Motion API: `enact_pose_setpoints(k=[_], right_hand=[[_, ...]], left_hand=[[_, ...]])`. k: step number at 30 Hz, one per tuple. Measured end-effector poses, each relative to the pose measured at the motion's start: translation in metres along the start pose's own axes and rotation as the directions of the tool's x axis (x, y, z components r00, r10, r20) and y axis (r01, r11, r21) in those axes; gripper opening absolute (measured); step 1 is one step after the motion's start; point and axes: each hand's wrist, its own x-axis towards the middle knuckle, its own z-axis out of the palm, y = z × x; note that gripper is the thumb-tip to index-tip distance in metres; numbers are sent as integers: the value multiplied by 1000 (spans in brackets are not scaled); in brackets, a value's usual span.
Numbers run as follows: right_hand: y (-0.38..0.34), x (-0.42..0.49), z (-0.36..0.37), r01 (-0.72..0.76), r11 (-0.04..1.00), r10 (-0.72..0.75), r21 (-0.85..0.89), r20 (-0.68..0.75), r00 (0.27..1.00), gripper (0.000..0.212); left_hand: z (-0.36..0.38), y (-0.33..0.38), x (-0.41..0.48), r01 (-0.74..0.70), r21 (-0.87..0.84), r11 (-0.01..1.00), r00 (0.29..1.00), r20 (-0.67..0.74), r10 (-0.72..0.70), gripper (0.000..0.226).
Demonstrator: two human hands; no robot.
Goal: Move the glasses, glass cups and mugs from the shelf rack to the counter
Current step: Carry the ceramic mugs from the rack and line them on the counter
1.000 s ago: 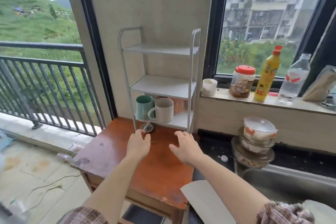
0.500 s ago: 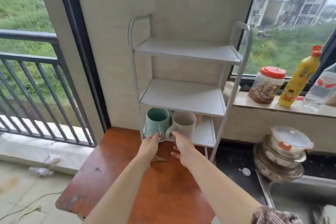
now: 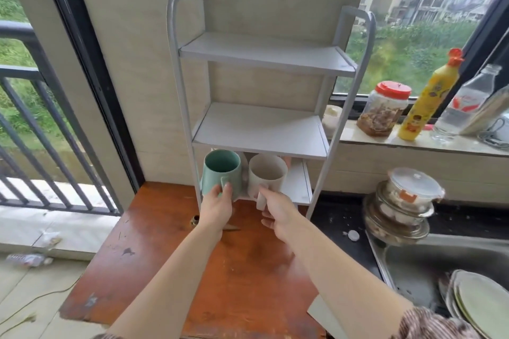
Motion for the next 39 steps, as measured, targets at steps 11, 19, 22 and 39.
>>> enact_pose_setpoints(k=[11,19,22,39], right_hand=[[18,-68,-89,36,999,-37,14,74,997,30],[66,-154,-207,84,995,-84,-55,9,996,28],[95,-194,-262,65,997,-67,-29,-59,996,27],[267,-466,-585,95,959,90,266,-607,789,25]], left_hand=[[23,-12,-72,-85,13,996,996,-26,85,25],[90,-34,-174,-127,84,988,982,149,114,26],[127,-48,-220,-78,47,996,969,238,65,25],[406,-109,-532,-16,206,978,616,773,-153,24]])
